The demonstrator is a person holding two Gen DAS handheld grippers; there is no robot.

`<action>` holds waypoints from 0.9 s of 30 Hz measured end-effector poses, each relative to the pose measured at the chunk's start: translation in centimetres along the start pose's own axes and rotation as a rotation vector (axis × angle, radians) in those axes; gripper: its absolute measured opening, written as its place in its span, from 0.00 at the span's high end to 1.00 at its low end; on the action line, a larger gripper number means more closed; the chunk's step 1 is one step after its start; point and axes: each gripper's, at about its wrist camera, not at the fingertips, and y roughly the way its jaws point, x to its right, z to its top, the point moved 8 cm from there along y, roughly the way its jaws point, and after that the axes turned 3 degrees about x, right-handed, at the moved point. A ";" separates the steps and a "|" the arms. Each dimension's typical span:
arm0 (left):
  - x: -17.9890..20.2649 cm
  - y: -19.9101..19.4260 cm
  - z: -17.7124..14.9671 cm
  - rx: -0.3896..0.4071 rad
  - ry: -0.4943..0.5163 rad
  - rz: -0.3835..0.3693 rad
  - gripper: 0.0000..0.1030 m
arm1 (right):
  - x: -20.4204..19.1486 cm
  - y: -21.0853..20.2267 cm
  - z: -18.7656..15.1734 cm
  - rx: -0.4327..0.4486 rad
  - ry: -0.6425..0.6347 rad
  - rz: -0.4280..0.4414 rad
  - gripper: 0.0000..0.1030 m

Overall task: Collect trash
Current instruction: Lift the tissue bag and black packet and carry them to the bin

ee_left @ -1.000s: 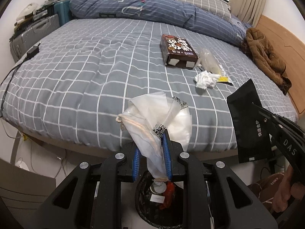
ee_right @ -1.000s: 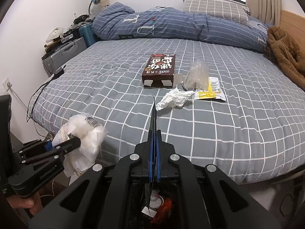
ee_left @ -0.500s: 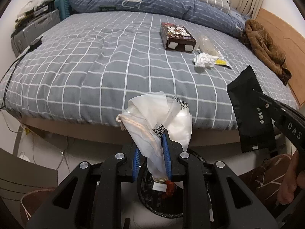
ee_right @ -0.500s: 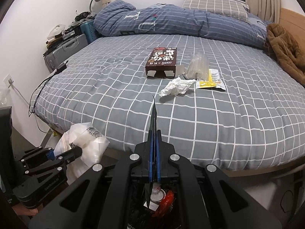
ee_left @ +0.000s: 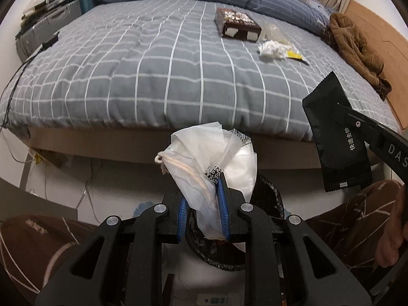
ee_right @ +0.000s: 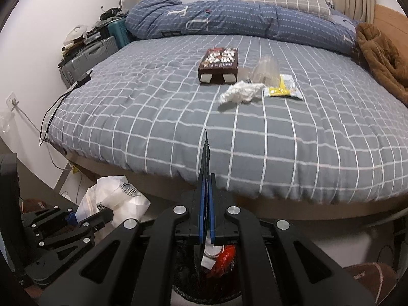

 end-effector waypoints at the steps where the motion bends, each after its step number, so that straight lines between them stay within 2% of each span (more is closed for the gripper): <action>1: 0.0 0.0 -0.3 -0.005 -0.001 0.001 0.80 | 0.1 0.0 -0.5 -0.008 0.003 -0.002 0.98; 13: -0.6 1.7 -4.1 -0.082 -0.006 0.019 0.80 | -0.1 1.4 -5.6 -0.115 -0.007 -0.014 0.98; 27: -1.3 9.0 -5.1 -0.201 0.031 0.029 0.80 | 2.1 7.9 -11.0 -0.283 0.000 -0.028 0.98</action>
